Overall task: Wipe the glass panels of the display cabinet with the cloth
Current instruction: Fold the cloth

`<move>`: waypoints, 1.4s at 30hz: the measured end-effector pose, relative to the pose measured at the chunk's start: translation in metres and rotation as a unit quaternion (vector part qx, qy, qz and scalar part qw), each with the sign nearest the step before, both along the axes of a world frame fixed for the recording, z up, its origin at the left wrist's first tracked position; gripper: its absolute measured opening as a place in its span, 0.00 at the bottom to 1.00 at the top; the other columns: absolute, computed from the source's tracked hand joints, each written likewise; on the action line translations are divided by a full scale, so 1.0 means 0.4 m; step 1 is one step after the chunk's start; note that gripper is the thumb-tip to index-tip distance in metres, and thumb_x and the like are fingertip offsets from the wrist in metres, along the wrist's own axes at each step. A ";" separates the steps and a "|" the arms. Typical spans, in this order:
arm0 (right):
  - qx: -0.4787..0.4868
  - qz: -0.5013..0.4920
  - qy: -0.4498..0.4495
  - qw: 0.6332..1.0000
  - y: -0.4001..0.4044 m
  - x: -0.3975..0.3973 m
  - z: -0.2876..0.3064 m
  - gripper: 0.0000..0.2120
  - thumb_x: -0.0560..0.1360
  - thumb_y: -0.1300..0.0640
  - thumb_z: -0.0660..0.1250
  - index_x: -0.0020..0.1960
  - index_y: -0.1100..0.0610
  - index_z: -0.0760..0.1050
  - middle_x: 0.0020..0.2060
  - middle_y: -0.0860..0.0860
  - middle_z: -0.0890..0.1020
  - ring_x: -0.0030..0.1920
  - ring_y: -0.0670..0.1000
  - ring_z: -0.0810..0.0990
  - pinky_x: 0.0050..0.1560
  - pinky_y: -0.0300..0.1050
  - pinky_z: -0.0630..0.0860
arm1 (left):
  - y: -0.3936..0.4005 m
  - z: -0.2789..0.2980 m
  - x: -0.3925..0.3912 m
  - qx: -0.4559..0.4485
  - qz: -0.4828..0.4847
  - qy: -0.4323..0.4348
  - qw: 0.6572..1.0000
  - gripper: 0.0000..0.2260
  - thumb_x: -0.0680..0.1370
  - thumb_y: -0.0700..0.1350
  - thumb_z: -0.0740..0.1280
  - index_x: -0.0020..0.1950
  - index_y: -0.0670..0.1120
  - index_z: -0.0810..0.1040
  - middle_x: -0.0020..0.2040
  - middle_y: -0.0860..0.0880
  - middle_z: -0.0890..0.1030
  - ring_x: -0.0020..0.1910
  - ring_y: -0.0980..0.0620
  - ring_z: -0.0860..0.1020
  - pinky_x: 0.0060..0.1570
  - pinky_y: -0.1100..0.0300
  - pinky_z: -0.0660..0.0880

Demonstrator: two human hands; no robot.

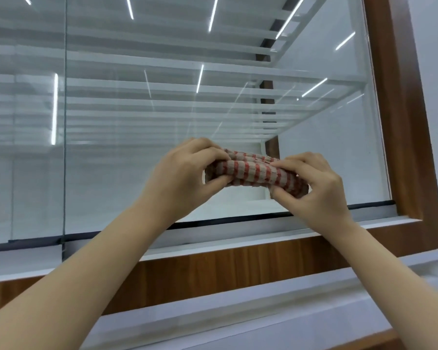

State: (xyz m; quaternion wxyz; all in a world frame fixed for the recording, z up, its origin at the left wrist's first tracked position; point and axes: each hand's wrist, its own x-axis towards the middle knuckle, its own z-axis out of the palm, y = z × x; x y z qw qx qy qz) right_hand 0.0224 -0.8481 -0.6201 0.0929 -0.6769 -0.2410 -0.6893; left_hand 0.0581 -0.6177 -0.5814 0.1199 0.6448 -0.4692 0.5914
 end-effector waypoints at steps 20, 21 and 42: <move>-0.039 0.075 -0.028 0.996 0.067 -0.031 0.460 0.09 0.69 0.58 0.70 0.47 0.61 0.80 0.41 0.48 0.81 0.40 0.49 0.77 0.44 0.35 0.71 | 0.072 0.398 -0.068 -0.044 -0.051 0.025 0.997 0.12 0.71 0.50 0.66 0.50 0.45 0.81 0.46 0.53 0.80 0.45 0.60 0.74 0.47 0.71 0.70; -0.047 0.075 -0.025 0.996 0.081 -0.036 0.507 0.09 0.69 0.58 0.70 0.48 0.61 0.81 0.41 0.49 0.82 0.40 0.49 0.77 0.44 0.35 0.71 | 0.089 0.441 -0.076 -0.045 -0.045 0.031 0.997 0.13 0.71 0.51 0.66 0.49 0.45 0.81 0.46 0.53 0.80 0.45 0.60 0.74 0.47 0.71 0.71; -0.188 0.282 0.013 0.941 0.729 -0.005 1.278 0.12 0.70 0.56 0.67 0.51 0.61 0.80 0.41 0.51 0.80 0.41 0.51 0.75 0.44 0.39 0.72 | 0.730 1.128 -0.325 -0.077 0.219 0.095 0.968 0.14 0.70 0.52 0.66 0.51 0.45 0.80 0.46 0.54 0.79 0.44 0.61 0.75 0.45 0.70 0.73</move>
